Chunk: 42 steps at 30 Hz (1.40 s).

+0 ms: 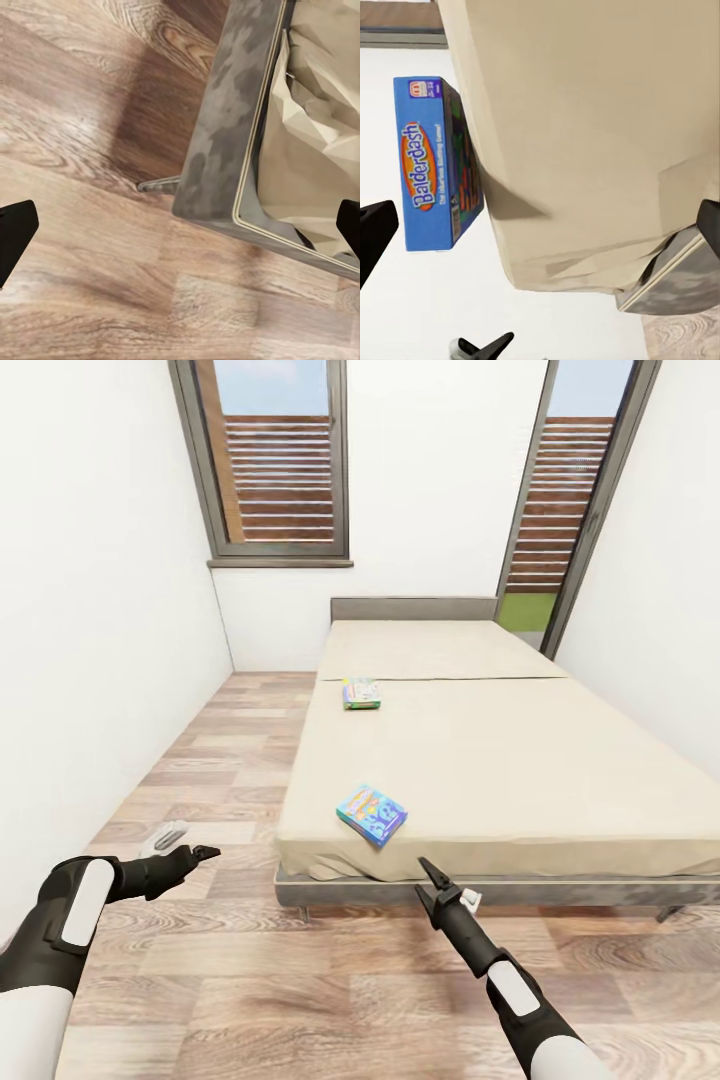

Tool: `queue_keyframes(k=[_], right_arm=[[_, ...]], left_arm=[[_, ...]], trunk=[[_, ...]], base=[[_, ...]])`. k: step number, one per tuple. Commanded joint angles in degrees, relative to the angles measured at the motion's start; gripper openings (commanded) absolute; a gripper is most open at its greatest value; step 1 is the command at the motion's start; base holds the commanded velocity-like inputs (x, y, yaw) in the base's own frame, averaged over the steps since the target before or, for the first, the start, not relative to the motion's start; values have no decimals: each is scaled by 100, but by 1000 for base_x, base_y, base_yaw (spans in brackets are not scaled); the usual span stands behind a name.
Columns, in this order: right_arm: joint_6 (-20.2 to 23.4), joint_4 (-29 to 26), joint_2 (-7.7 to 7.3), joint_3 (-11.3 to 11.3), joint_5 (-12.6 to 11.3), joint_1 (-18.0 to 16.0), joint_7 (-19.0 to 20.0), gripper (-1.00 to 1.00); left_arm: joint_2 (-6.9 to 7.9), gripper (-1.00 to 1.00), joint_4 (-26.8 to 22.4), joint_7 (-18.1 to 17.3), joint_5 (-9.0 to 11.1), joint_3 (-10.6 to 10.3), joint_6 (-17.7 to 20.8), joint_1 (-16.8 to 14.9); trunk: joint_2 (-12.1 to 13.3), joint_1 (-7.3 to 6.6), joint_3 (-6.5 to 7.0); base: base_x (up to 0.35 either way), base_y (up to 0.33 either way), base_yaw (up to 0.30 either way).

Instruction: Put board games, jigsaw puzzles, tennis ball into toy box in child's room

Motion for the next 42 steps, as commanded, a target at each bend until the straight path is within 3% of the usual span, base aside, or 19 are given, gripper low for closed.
queue_keyframes(k=[1,19,42], right_arm=[[52,0,4,-22,-23,-3,9,100],[51,0,30,-13,-17,-3,12,100],[55,0,30,-13,-17,-3,12,100]], left_arm=[[-1,100,0,-60,-53,11,23,-4],[-2,100,0,-60,-48,17,23,-4],[-2,100,0,-60,-48,29,32,-4]], trunk=[[-2,-1,-5],[-2,-1,-5],[29,-61,505]], base=[[0,128,0],[0,83,0],[0,0,0]])
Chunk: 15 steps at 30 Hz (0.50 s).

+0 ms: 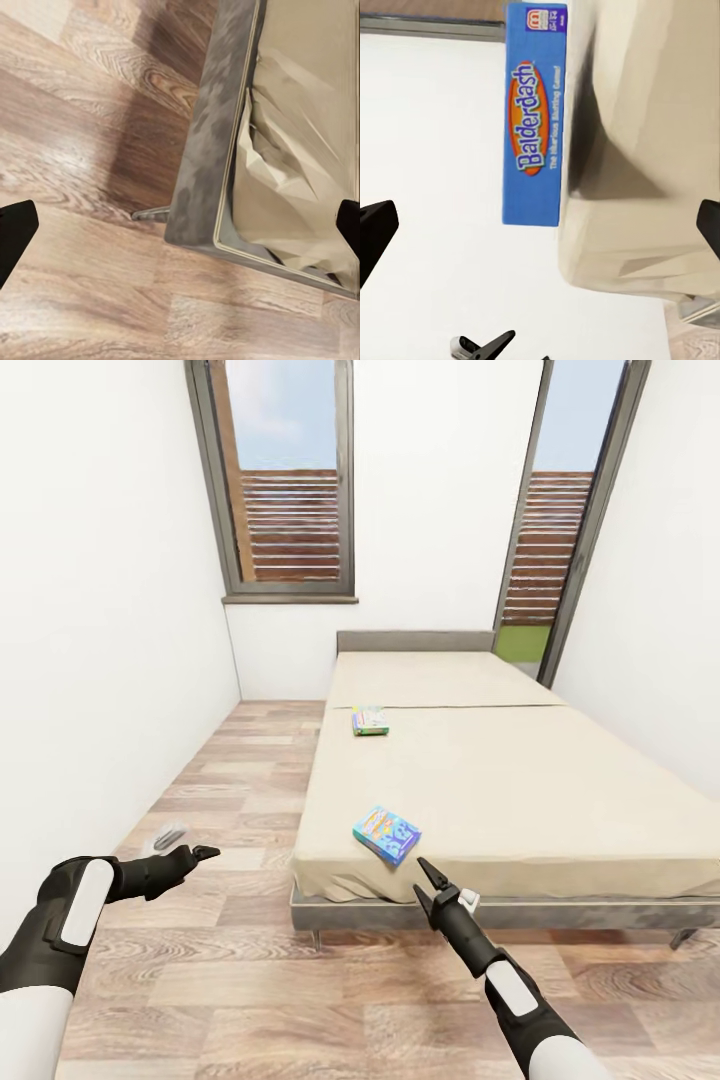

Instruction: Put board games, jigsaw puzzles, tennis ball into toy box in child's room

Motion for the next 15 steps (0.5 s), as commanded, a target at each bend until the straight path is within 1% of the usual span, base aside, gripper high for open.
queue_keyframes(k=[1,3,15], right_arm=[[49,1,5,-21,-25,-3,8,100],[49,1,8,-21,-25,-3,8,100],[45,1,12,-14,-25,-3,8,100]], left_arm=[[-1,100,-1,-60,-58,12,24,-4],[-1,100,-1,-60,-58,12,24,-4],[-1,100,0,-60,-58,6,17,-4]], trunk=[[0,-3,17],[2,-9,62],[2,-9,62]], base=[[0,0,0],[0,0,0],[1,9,0]])
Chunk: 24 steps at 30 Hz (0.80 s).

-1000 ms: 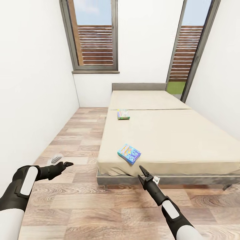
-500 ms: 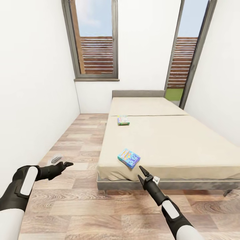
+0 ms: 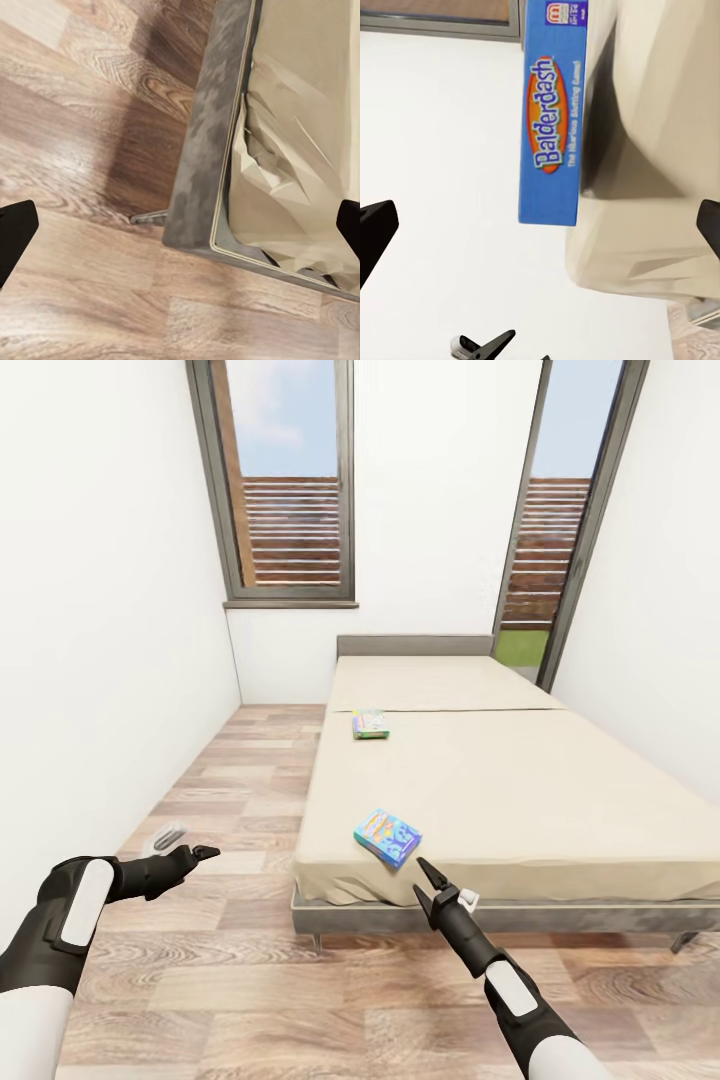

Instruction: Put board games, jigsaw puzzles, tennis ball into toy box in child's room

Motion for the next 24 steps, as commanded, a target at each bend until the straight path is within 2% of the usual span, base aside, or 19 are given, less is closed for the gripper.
queue_keyframes(k=[1,7,24], right_arm=[[50,0,4,-21,-25,-3,8,100],[51,0,4,-20,-25,-4,8,100],[50,0,9,-20,-25,-3,6,100]], left_arm=[[-1,100,0,-60,-55,11,23,-4],[-1,100,0,-60,-55,8,22,-4],[-1,100,0,-60,-56,8,22,-4]], trunk=[[-2,-1,-5],[-2,-1,-5],[-2,-1,-5]], base=[[30,108,0],[60,146,0],[33,45,0]])
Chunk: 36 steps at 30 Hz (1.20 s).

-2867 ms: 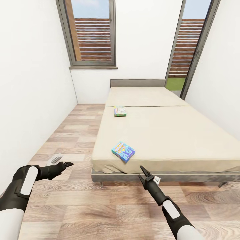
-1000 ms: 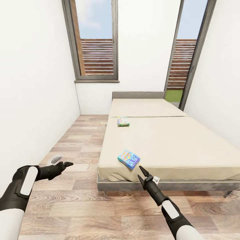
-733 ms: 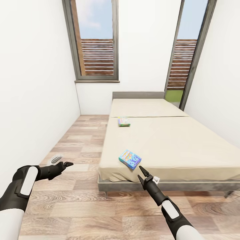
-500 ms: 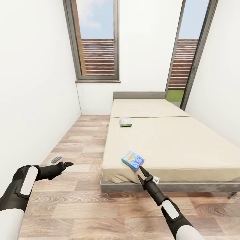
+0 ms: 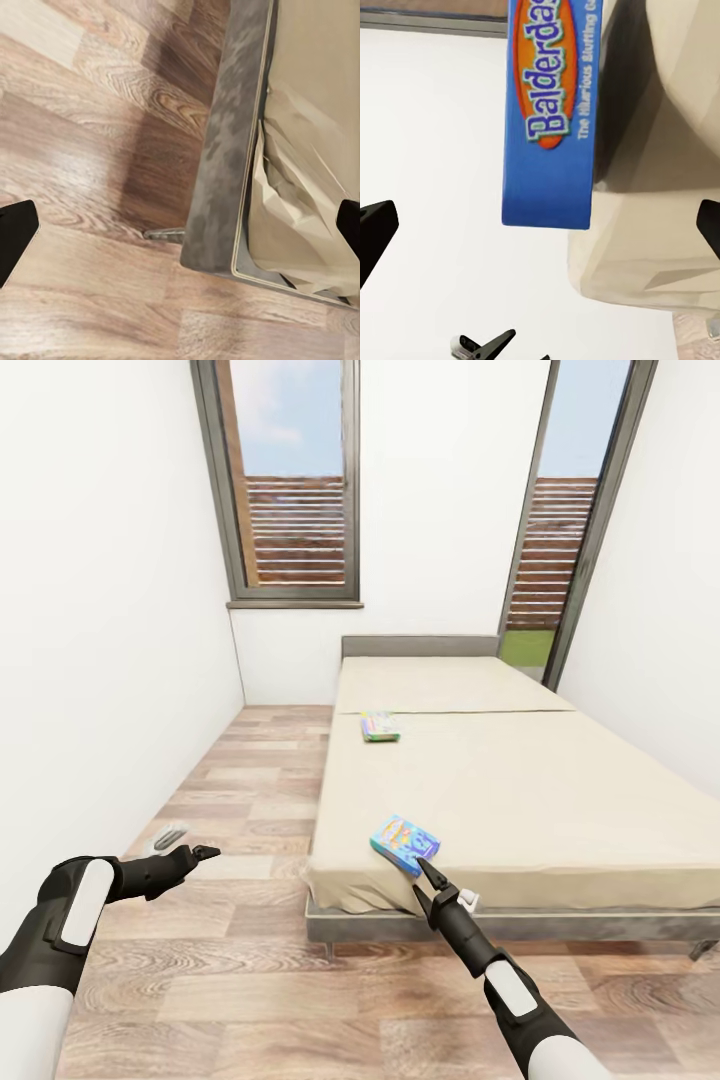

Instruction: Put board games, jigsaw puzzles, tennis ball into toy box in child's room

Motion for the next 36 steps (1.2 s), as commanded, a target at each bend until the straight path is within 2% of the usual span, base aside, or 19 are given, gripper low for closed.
queue_keyframes(k=[1,36], right_arm=[[50,0,5,-22,-25,-3,6,100],[57,0,30,-39,-33,-3,-7,100]], left_arm=[[-1,100,0,-60,-53,11,22,-4],[-1,100,0,-60,-52,17,22,-4]], trunk=[[-2,0,-5],[-2,0,-5]], base=[[112,114,0],[10,10,0]])
